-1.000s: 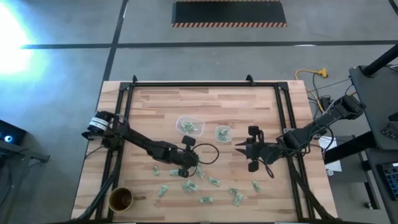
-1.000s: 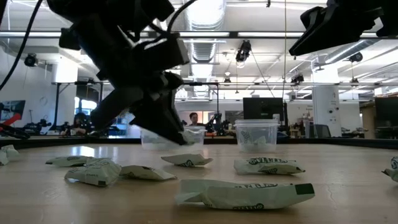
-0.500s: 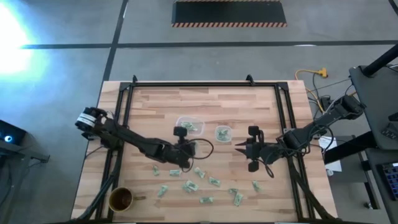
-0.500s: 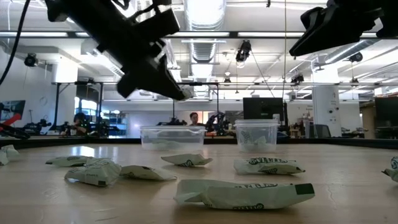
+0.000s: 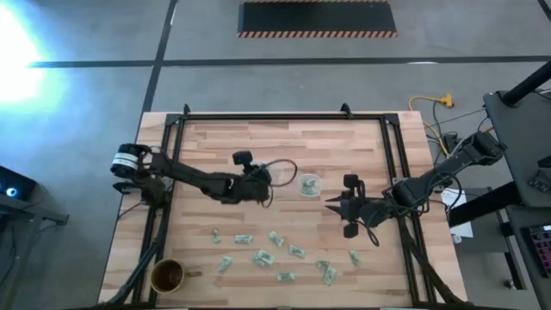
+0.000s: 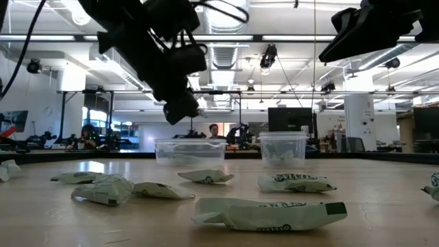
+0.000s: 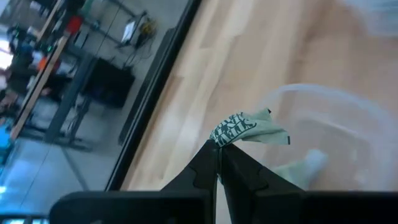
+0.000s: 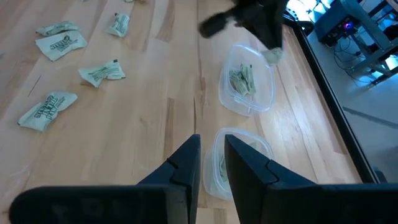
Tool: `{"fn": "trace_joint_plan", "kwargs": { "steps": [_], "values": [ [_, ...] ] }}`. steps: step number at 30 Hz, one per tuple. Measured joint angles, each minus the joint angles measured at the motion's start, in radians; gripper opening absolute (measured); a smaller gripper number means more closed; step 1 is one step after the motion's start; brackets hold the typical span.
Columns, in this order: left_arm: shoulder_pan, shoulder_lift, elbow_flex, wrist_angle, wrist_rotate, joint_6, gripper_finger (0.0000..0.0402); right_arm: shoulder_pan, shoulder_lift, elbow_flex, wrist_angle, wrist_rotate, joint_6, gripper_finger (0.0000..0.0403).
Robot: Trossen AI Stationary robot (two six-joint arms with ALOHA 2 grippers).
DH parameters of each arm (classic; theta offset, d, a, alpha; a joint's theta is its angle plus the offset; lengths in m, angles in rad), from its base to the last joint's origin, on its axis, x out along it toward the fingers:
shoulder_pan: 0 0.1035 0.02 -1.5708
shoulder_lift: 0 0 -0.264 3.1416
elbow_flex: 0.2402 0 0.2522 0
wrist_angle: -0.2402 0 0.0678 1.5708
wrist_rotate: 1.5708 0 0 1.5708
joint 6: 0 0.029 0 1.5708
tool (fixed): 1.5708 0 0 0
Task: Pick and place items into bin
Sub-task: Put the green stevia packet into the left transparent bin, then put the green stevia packet into the right transparent bin
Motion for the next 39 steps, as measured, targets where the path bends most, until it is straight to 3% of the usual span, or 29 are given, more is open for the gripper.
{"fn": "trace_joint_plan", "kwargs": {
  "steps": [8, 17, 22, 32, 39],
  "values": [
    [0.022, 0.001, -0.002, -0.002, 0.004, -0.043, 0.0008, 0.000, 0.000, -0.003, -0.001, 0.000, -0.003, 0.0059],
    [0.021, 0.001, -0.002, -0.037, 0.032, -0.051, 0.0089, 0.000, 0.000, -0.004, 0.000, 0.000, 0.005, 0.0058],
    [-0.005, -0.017, 0.003, -0.058, 0.039, -0.071, 0.0114, 0.000, 0.000, -0.005, 0.000, -0.006, 0.024, 0.0057],
    [-0.192, -0.139, 0.024, -0.161, 0.108, -0.120, 0.0118, 0.001, 0.001, -0.031, 0.008, -0.332, 0.122, 0.0057],
    [-0.344, -0.184, 0.014, -0.168, 0.109, -0.125, 0.0118, 0.029, 0.002, -0.091, 0.049, -0.424, 0.226, 0.0057]
  ]
}}
